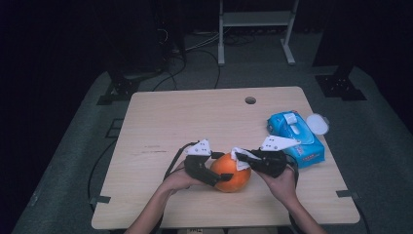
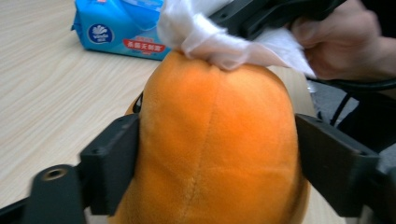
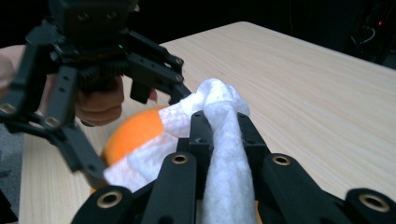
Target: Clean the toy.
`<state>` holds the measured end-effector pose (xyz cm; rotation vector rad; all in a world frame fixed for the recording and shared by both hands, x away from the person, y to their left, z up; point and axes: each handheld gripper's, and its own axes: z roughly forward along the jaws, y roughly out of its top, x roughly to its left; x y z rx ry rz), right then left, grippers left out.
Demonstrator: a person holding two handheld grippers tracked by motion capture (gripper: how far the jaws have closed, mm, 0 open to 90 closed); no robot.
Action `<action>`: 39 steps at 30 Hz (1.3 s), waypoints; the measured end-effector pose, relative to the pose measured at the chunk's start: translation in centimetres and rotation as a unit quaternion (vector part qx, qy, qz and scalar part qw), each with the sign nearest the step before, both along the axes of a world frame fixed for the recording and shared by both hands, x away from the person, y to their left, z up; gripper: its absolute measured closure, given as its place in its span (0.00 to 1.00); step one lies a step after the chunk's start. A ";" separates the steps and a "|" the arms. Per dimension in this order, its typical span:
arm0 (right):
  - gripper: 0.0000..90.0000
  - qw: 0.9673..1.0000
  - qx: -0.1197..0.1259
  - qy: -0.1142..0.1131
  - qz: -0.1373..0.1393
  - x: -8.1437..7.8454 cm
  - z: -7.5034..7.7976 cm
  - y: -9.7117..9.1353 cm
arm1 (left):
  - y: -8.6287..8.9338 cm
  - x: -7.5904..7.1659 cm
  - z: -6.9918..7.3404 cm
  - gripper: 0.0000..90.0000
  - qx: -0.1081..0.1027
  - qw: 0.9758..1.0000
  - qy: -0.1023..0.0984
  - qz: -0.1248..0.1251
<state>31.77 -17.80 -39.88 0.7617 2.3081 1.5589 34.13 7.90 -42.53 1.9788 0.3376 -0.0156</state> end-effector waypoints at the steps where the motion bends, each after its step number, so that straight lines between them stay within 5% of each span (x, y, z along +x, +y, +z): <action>1: 0.88 1.000 0.004 0.002 0.000 0.0 -0.1 -0.2 | 0.0 0.0 0.0 0.17 -0.001 1.000 0.001 -0.002; 9: 0.88 1.000 -0.007 -0.014 0.006 -0.7 0.5 0.6 | -0.5 -0.5 0.1 0.25 0.015 1.000 -0.024 0.001; 10: 0.88 0.999 0.001 -0.017 0.028 -1.1 0.9 1.3 | -1.0 -0.8 0.2 0.25 0.022 0.999 -0.033 0.001; 14: 0.88 0.998 -0.031 -0.032 0.044 -1.7 1.0 3.1 | -1.7 -1.4 0.3 0.25 0.033 0.998 -0.047 -0.008; 21: 0.88 1.000 -0.014 -0.013 0.011 -0.5 0.7 1.5 | -1.3 -1.0 0.3 0.27 0.028 0.999 -0.041 -0.005; 28: 0.88 1.000 0.009 0.019 -0.015 0.1 -0.2 -1.1 | 0.5 0.4 -0.2 0.27 0.000 1.000 -0.002 0.017; 39: 0.88 1.000 -0.004 0.004 -0.011 -0.9 0.1 -0.5 | 1.6 1.2 -0.4 0.27 -0.018 0.997 0.032 0.067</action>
